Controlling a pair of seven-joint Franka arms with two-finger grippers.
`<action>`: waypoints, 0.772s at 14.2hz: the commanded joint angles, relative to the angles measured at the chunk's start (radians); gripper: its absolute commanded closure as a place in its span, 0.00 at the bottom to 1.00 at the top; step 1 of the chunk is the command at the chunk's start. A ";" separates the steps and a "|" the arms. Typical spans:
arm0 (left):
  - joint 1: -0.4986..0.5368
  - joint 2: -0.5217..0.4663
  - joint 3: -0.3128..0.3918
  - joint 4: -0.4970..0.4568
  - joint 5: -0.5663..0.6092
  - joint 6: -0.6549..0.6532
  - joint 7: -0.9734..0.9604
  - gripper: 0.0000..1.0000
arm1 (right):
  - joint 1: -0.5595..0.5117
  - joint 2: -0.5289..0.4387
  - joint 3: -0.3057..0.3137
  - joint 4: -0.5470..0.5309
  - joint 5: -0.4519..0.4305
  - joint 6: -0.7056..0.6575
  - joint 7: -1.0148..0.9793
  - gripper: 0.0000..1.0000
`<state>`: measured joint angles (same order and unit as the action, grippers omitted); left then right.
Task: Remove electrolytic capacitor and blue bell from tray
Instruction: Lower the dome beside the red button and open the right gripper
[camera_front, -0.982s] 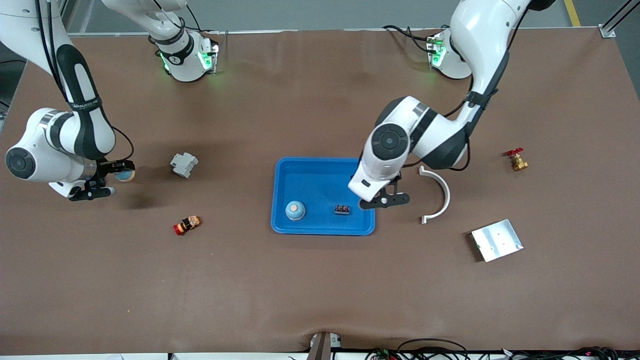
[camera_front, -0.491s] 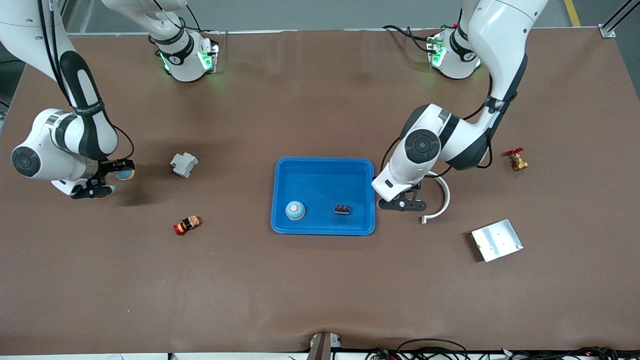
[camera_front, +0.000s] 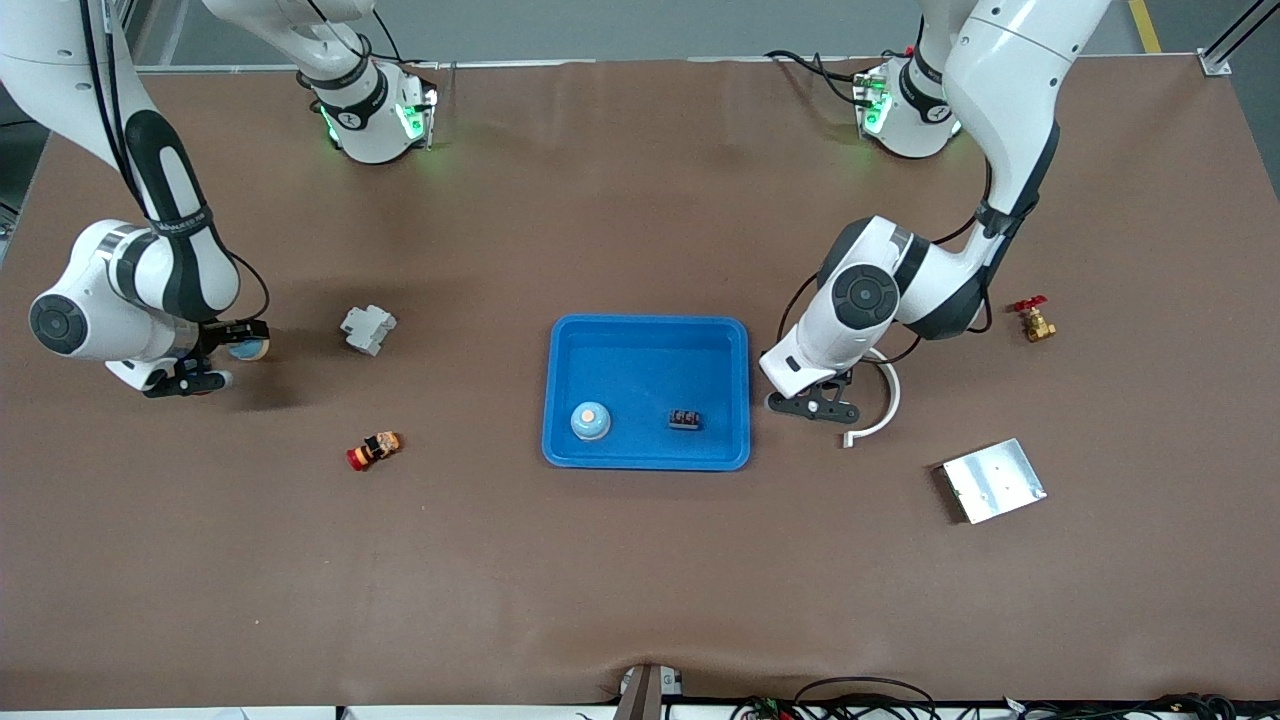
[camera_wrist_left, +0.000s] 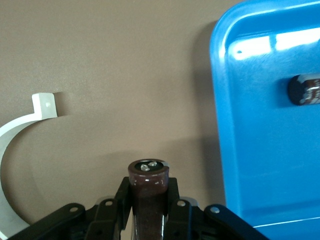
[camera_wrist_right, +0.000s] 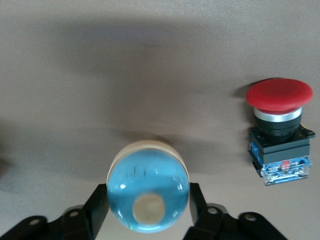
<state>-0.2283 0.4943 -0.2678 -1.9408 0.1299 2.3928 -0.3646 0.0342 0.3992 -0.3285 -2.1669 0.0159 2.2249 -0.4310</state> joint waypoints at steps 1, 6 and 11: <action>0.032 -0.034 -0.010 -0.050 0.016 0.038 0.032 1.00 | 0.023 -0.005 -0.020 0.021 0.013 -0.013 -0.008 0.00; 0.081 -0.027 -0.008 -0.153 0.062 0.193 0.082 1.00 | 0.062 -0.005 -0.020 0.267 0.053 -0.281 -0.002 0.00; 0.098 0.001 -0.007 -0.178 0.115 0.264 0.084 1.00 | 0.246 -0.007 -0.012 0.389 0.113 -0.355 0.164 0.00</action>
<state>-0.1494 0.4999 -0.2669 -2.0986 0.2075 2.6200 -0.2936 0.1910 0.3900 -0.3306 -1.8079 0.1125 1.8933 -0.3547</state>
